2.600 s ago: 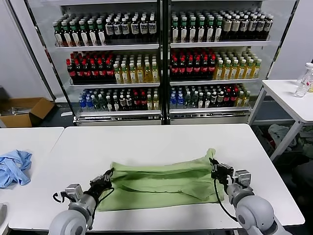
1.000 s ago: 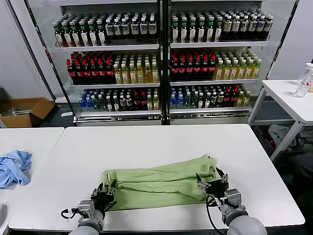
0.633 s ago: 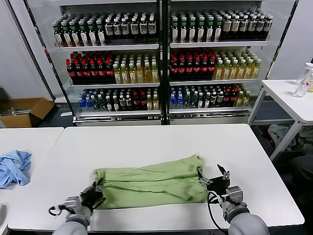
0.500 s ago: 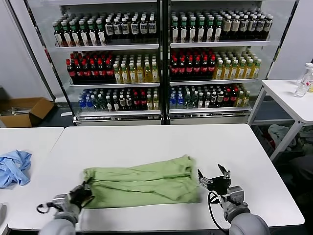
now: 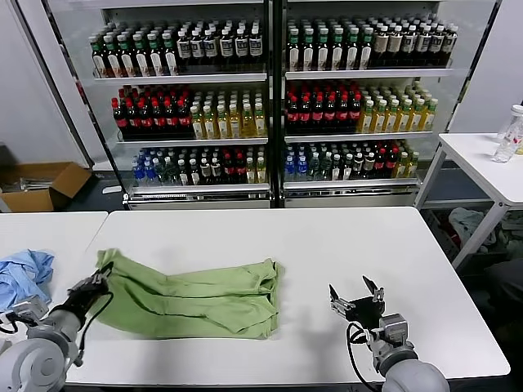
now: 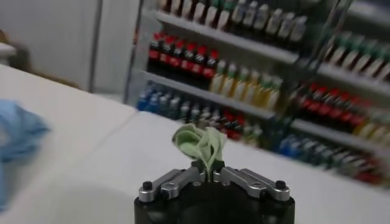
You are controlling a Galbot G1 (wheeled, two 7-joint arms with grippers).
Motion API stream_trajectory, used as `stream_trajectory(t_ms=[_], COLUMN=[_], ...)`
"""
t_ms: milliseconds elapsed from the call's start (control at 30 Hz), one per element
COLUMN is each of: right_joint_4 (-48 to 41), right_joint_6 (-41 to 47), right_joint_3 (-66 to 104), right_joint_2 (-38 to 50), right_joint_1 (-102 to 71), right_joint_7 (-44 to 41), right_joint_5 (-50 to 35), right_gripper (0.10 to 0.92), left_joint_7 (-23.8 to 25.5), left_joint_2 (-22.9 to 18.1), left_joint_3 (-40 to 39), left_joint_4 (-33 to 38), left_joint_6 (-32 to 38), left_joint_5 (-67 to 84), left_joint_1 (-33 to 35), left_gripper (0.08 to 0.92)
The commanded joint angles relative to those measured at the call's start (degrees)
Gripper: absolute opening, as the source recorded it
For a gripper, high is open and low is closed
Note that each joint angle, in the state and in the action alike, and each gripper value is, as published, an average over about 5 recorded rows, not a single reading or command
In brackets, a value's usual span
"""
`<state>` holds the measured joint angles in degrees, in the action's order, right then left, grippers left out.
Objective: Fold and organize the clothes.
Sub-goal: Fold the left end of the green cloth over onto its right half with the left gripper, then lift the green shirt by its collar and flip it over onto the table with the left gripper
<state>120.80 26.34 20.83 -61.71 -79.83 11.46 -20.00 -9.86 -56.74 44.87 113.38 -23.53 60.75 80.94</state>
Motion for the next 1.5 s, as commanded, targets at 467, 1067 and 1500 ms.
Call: stream_trajectory(t_ms=[467,1067,1500], right_joint_4=[0.16,-0.64,-1.38], right_joint_6=[-0.40,-0.52,-0.55], right_joint_3=[0.67,0.48,-0.06], right_joint_2=[0.12,0.88,1.01], right_joint_1=[-0.55,0.48,1.50], right_joint_7=[-0.01,0.16,0.13], right_joint_5=[-0.10,-0.51,-0.34], right_gripper=[0.823,0.823,0.823], left_joint_7=[-1.86,1.18,-0.65], left_joint_2=[-14.76,-14.97,-6.43], left_joint_3=[-24.83,-27.95,-14.81], left_joint_4=[1.52,1.24,-0.66], left_joint_6=[-1.31,-3.50,1.70], left_joint_5=[15.83,5.84,-29.00], left_joint_1=[-10.10,-12.36,0.21], left_gripper=[0.112,0.307,0.680])
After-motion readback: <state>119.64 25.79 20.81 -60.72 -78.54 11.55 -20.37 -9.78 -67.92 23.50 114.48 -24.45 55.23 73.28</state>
